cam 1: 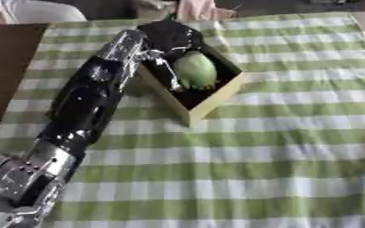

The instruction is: Pick up objects on the table and place them in the box.

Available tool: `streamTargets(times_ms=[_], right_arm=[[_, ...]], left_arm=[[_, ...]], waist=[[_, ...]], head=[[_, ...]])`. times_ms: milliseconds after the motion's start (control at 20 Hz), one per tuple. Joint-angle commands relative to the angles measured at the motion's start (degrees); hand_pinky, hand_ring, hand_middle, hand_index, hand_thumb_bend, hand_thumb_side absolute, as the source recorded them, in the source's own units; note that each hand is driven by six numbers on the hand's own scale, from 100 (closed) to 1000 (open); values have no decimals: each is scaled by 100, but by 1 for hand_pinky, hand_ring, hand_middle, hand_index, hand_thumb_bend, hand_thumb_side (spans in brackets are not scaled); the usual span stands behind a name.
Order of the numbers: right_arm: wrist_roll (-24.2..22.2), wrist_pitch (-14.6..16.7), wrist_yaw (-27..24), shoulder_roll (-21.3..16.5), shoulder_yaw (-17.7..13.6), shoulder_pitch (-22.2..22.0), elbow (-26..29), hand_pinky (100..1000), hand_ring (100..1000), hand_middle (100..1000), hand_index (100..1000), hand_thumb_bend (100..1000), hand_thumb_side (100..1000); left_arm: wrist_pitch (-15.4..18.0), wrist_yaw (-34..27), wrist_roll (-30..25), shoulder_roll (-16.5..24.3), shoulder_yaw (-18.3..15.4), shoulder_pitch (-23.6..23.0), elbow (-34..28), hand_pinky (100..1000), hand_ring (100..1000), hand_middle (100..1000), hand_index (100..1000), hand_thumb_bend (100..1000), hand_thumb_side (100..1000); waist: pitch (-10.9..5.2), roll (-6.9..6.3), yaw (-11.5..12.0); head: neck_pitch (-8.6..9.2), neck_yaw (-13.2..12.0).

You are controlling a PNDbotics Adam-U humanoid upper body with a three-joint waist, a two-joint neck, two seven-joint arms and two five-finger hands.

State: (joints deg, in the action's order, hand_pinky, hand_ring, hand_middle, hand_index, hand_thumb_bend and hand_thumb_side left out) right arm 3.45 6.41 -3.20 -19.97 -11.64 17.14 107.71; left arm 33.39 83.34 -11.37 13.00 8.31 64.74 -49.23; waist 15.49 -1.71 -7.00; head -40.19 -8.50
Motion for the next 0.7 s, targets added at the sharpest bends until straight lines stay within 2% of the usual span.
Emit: streamTargets(times_ms=[50,150,400,450,550,700], right_arm=[[4,-20,-37,-83,-61,35,89,660,669,599,826,100,1000],[7,-38,-31,-80,-61,27,83,660,668,598,826,100,1000],[12,-56,-20,-79,-60,22,83,660,668,598,826,100,1000],[14,-57,-18,-79,-62,22,83,660,669,598,826,100,1000],[20,-58,-9,-88,-65,27,83,661,669,598,826,100,1000],[28,-56,9,-118,-69,33,80,662,670,598,826,100,1000]], left_arm=[[42,16,-48,101,-81,191,-174,689,799,781,860,637,466],[46,-106,-9,103,-109,188,-263,660,779,762,850,564,433],[-28,-402,16,116,-120,176,-436,656,776,758,848,552,428],[-51,-439,22,92,-145,202,-475,580,707,677,804,352,351],[-93,-591,150,58,-302,240,-706,564,692,669,801,325,341],[-152,-859,165,123,-313,236,-1077,553,680,659,793,298,330]], waist=[[-139,16,1],[-145,18,4],[-153,19,8],[-163,27,20],[-177,30,50],[-196,36,76]], head=[[-28,-15],[-40,-12],[-52,-11],[-67,-17],[-95,-10],[-126,11]])
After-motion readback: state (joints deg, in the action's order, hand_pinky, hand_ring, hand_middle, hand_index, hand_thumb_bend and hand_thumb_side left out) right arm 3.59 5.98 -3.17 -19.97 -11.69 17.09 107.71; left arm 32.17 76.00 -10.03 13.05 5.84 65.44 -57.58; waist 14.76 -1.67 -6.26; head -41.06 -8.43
